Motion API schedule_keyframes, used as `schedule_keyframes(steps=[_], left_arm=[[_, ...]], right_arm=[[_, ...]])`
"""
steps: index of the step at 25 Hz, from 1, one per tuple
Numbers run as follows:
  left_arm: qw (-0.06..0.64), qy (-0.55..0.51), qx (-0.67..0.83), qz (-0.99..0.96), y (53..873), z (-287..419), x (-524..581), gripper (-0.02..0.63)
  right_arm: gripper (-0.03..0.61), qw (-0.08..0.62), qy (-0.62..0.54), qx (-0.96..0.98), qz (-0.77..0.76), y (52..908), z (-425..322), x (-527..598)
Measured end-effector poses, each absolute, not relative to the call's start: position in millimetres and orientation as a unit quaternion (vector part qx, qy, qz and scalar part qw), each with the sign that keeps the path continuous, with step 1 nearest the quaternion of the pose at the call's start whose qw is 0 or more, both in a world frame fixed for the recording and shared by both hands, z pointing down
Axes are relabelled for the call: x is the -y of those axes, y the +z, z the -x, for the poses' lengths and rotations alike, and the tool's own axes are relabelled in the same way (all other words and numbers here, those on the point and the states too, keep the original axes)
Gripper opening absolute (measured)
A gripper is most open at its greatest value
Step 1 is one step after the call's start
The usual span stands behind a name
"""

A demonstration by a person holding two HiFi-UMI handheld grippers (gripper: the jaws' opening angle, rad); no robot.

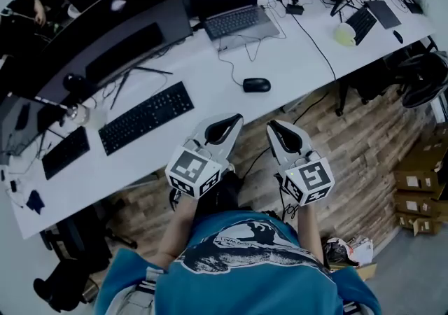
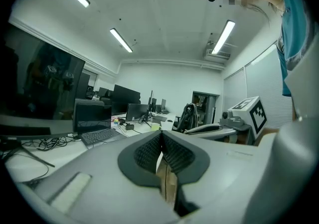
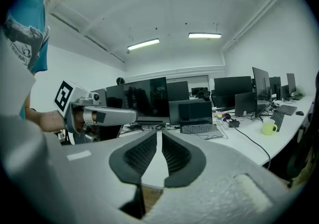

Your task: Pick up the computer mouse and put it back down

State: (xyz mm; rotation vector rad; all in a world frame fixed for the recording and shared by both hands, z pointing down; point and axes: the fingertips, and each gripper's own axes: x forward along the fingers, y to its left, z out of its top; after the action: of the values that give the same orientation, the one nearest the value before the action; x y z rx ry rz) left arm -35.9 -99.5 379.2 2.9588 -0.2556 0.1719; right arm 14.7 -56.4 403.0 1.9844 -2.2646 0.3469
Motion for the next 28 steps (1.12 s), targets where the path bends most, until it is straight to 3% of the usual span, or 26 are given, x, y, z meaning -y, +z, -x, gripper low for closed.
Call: schedule_keyframes(steps=[18,28], left_arm=[[0.118,0.063,0.085,-0.987,399.5,12.8,174.1,0.016],[0.13,0.045,0.213,-0.967,405.5,6.0,200.4,0.016]], right_arm=[[0.041,0.086,0.154,0.747,-0.641,432.2,-43.4,141.4],[0.054,0.127,0.15,0.812,-0.55,453.0,-76.7,181.6]])
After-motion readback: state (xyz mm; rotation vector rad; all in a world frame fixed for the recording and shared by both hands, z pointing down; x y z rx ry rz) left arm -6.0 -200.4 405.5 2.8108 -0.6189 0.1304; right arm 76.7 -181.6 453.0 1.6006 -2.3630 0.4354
